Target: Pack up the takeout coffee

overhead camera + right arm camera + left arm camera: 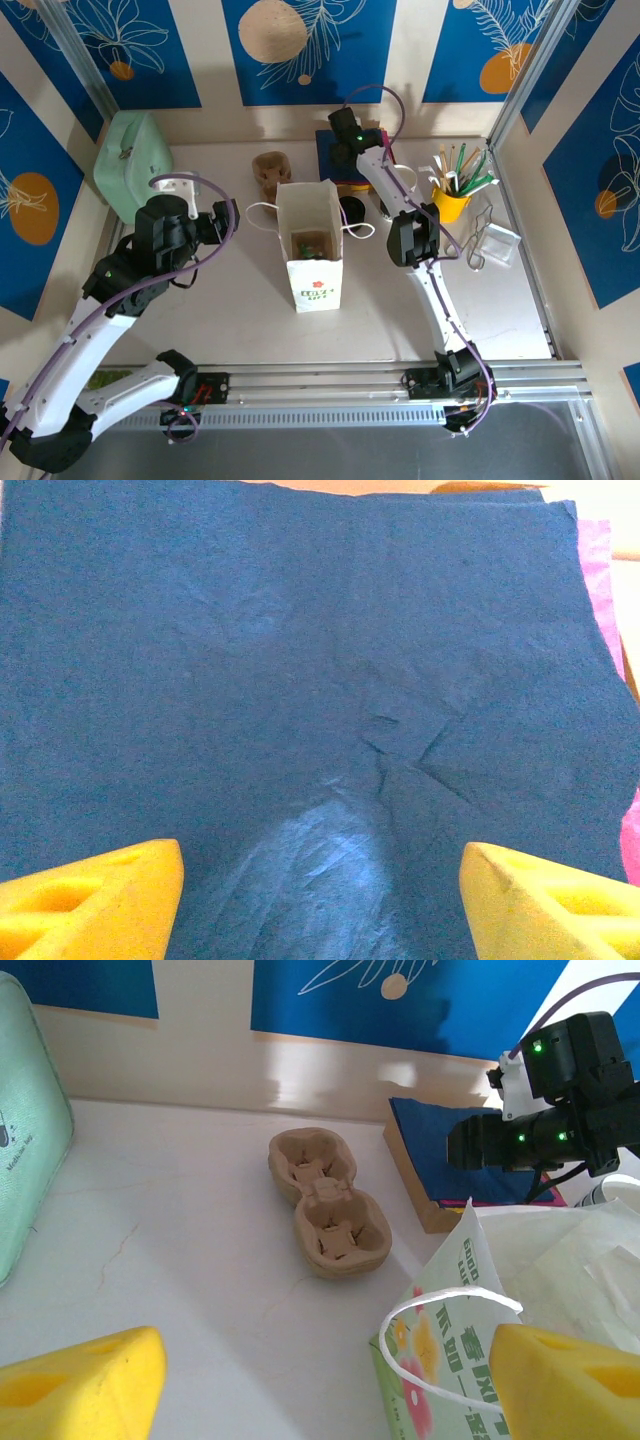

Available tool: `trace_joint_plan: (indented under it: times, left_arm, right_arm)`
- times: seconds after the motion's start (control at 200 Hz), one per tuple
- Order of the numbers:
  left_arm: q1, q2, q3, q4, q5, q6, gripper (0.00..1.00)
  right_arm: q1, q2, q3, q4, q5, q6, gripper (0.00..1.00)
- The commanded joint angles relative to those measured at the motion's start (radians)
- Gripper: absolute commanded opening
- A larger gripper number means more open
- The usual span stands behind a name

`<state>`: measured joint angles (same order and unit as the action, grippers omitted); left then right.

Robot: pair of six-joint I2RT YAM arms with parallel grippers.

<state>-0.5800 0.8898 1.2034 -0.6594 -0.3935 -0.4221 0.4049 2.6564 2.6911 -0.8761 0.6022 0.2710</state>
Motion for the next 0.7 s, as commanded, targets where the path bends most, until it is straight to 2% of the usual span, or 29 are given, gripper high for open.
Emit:
trace_joint_plan:
  times: [0.0,0.515,0.695]
  left_arm:
    - [0.011,-0.011,0.005,-0.011,0.014,-0.007,0.83]
    - [0.011,-0.021,-0.013,0.007,0.032,-0.003,0.83]
    - [0.011,-0.027,-0.012,0.012,0.038,0.007,0.83]
  right_arm:
    - [-0.004,0.024,0.021,-0.002,-0.017,0.041,0.74]
    - [-0.015,0.063,0.000,-0.026,-0.065,0.094,0.74]
    - [-0.025,0.078,-0.002,-0.058,-0.110,0.138,0.69]
